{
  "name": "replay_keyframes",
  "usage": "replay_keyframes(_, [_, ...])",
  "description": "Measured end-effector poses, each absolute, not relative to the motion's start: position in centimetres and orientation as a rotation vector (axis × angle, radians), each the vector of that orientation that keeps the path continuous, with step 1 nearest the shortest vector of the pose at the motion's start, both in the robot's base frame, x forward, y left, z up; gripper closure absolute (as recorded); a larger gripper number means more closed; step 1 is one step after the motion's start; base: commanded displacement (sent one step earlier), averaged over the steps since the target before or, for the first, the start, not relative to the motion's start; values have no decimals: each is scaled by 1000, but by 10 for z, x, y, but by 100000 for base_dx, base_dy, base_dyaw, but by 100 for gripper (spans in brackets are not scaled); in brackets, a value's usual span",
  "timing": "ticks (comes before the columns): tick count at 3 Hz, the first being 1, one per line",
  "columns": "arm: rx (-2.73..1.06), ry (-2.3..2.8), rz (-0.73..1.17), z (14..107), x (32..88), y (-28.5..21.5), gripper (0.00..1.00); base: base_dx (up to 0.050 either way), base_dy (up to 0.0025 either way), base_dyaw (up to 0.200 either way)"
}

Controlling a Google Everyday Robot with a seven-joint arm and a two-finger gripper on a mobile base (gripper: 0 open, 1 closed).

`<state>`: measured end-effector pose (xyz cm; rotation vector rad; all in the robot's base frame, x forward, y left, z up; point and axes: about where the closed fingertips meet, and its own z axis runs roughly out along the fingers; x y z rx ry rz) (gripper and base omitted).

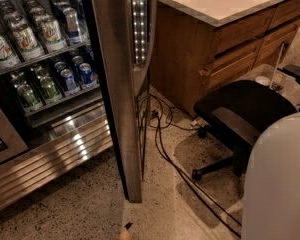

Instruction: Close right fridge door

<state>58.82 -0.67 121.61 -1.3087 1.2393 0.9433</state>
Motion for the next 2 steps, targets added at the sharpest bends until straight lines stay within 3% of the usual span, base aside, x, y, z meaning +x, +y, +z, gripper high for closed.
replay_keyframes(2, [-1398,1165,1029,1208,587,23,100,0,0,0])
